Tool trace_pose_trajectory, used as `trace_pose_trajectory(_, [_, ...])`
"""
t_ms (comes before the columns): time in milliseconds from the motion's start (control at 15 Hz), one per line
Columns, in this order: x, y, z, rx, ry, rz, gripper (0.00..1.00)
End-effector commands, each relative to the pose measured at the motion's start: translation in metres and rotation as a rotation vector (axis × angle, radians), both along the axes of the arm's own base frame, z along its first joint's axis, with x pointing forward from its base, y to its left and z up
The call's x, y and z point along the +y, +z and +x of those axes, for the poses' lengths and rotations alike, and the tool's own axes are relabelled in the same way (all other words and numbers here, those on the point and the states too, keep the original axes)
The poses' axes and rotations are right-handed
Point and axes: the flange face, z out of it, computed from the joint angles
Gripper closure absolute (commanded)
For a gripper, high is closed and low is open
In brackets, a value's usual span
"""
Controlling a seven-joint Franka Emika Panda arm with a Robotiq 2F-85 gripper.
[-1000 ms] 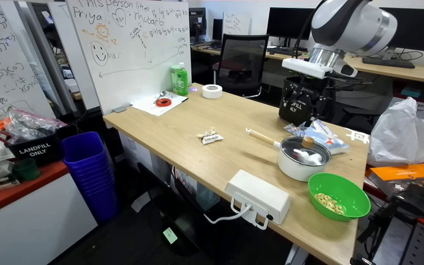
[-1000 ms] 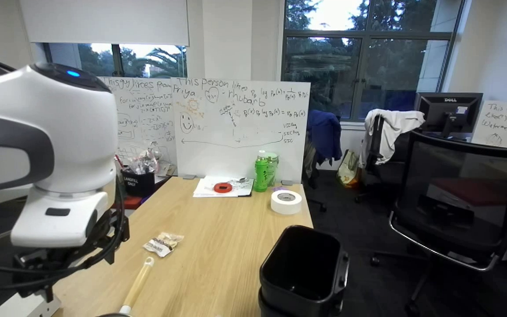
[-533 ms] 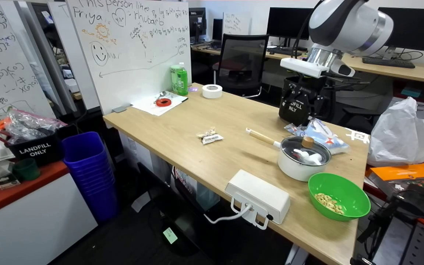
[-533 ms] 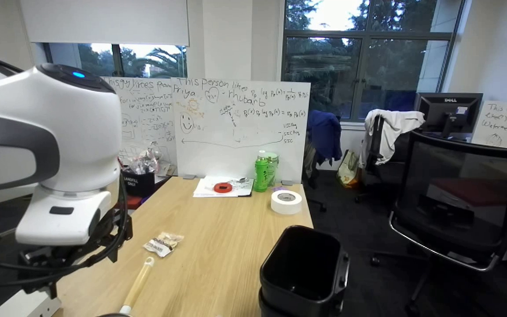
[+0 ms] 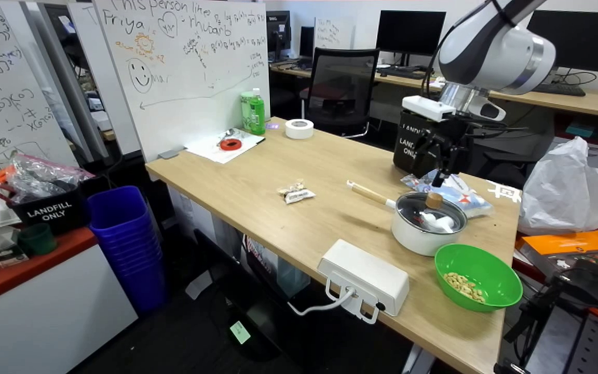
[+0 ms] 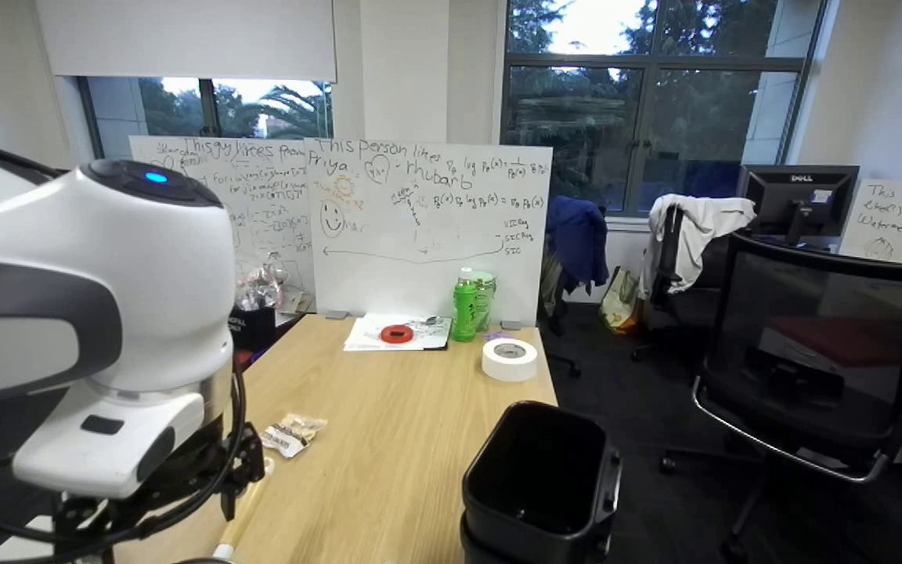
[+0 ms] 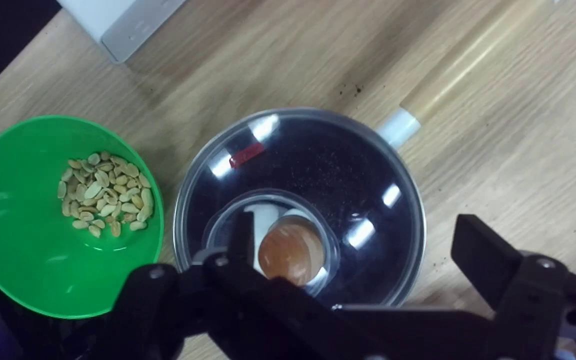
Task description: Remove the lid from the pot and put it on the table
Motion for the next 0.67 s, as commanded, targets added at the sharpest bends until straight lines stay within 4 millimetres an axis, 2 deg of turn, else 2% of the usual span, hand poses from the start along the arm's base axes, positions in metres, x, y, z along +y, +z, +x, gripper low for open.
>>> trace_pose_trajectory(0, [-0.008, -0.017, -0.013, 0.046, -0.111, -0.052, 0.0])
trace_pose_trajectory(333, [-0.001, -0.031, -0.027, 0.112, -0.165, -0.077, 0.0])
trace_pose_trajectory(600, [0.008, -0.037, -0.027, 0.142, -0.18, -0.096, 0.0])
